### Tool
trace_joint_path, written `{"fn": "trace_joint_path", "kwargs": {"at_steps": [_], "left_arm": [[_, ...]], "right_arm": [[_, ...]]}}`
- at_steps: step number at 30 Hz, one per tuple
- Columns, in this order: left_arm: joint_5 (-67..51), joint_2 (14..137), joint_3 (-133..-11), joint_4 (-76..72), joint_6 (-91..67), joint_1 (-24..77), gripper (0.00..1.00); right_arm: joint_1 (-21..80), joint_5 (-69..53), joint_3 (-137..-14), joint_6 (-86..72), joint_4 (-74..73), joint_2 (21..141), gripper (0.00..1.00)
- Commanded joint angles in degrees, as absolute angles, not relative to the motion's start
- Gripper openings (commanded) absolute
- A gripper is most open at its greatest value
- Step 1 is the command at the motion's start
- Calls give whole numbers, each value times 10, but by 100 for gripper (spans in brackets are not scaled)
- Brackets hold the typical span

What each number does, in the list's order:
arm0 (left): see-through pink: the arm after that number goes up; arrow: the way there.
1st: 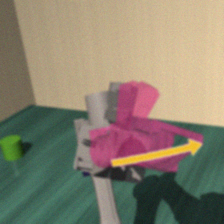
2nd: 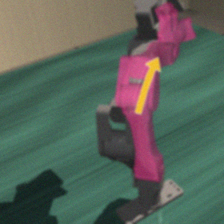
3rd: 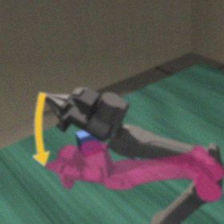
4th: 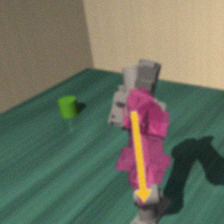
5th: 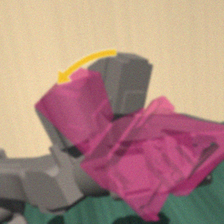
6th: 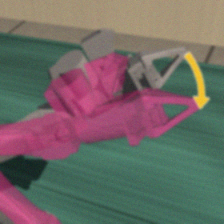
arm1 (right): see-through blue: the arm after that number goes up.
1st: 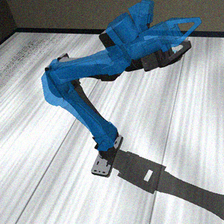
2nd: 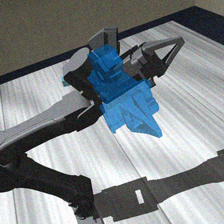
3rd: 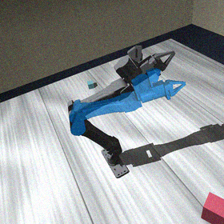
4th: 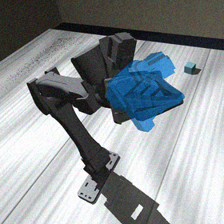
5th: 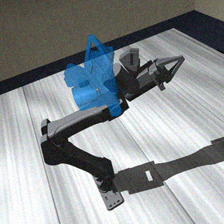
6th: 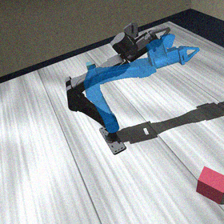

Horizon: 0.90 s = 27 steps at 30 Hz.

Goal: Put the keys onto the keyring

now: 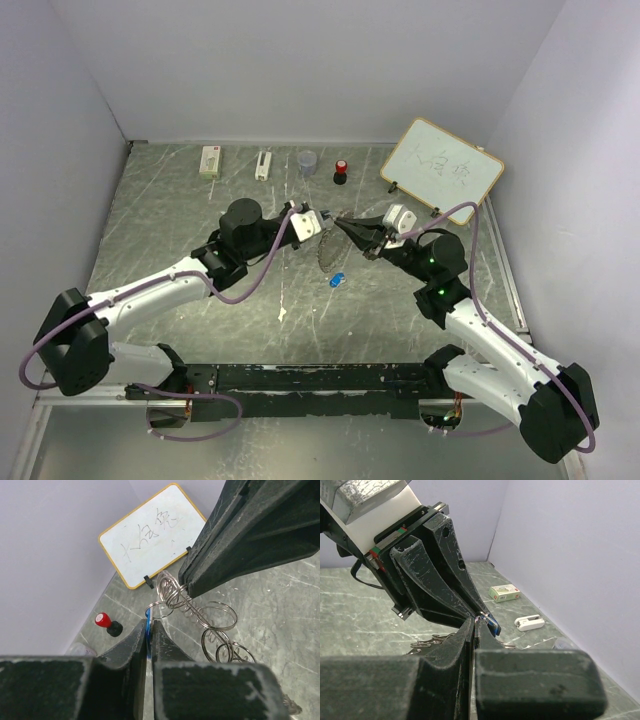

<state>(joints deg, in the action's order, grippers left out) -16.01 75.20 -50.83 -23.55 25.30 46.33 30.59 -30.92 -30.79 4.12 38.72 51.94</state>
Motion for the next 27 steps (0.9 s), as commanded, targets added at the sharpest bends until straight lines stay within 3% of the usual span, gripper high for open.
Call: {"fn": "trace_joint_path", "kwargs": {"at_steps": [1,5,11,27], "left_arm": [[-110,731,-513,-222,244,461,24],[-74,707,-489,-234,243,460,40],[-62,676,-472,-243,245,457,48],[-223,652,-467,-253,273,457,52]], "right_arm": [[307,-307,-313,51,415,509,0],[307,-306,-317,58,409,509,0],[306,-306,-322,62,401,509,0],[303,-306,-331,68,389,517,0]]}}
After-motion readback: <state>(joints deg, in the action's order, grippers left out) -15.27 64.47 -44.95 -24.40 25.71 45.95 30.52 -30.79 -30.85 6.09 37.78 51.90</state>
